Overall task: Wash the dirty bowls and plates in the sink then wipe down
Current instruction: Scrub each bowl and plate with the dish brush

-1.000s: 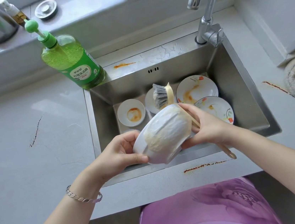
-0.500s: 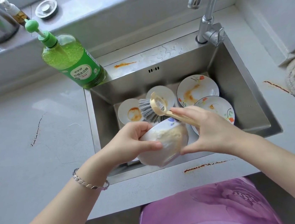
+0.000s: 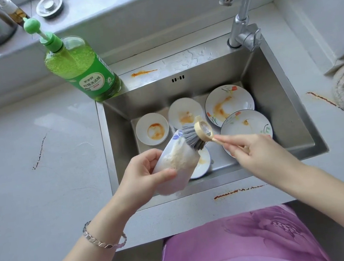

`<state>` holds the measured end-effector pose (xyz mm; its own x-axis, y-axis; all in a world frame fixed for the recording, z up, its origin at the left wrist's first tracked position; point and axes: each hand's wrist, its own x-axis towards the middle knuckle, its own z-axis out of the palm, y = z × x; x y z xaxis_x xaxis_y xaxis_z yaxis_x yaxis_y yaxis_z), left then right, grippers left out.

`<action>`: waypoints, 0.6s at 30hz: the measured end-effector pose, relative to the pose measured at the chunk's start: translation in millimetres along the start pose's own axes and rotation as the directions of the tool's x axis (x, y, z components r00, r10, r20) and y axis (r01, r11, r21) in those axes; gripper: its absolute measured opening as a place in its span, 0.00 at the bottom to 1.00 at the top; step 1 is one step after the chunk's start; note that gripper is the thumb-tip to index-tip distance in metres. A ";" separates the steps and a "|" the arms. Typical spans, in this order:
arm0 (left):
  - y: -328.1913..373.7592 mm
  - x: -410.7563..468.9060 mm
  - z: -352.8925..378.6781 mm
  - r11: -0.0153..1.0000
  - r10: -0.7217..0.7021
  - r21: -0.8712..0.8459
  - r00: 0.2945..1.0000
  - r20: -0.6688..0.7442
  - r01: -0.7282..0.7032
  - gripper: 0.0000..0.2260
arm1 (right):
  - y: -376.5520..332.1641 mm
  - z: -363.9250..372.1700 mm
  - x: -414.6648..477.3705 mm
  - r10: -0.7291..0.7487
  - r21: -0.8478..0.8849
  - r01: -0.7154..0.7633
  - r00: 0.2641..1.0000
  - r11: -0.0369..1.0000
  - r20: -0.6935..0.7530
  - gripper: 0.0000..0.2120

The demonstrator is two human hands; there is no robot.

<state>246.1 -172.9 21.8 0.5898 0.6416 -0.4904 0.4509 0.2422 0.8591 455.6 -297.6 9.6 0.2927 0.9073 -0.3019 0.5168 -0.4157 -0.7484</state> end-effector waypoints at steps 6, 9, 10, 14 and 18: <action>-0.6 -4.2 -3.6 0.997 0.048 0.059 0.999 0.004 -0.048 0.09 | -11.8 2.4 -9.1 -0.080 -0.010 0.081 0.996 0.997 0.028 0.14; 1.0 -6.1 -2.8 0.995 0.041 0.089 0.999 0.018 -0.042 0.09 | -2.8 -2.9 -3.3 0.005 -0.005 -0.004 0.999 1.000 0.038 0.15; 1.0 -6.7 -3.9 0.995 0.043 0.093 0.999 0.020 -0.045 0.09 | -9.0 -2.0 -9.0 -0.054 -0.018 0.054 0.998 0.998 0.044 0.15; 0.3 -9.7 -7.5 0.994 0.060 0.095 0.998 0.025 -0.063 0.08 | -14.7 -3.8 -13.4 -0.079 -0.010 0.080 0.995 0.997 0.063 0.15; 2.5 -13.5 -4.2 0.995 0.062 0.071 0.997 0.049 -0.065 0.07 | -8.7 -7.5 -4.2 0.018 0.010 -0.018 0.998 1.000 0.061 0.15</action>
<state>236.5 -177.8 31.2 0.6485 0.6191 -0.4430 0.4579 0.1477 0.8766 455.9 -298.3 21.8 0.2525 0.9020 -0.3501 0.5035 -0.4315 -0.7485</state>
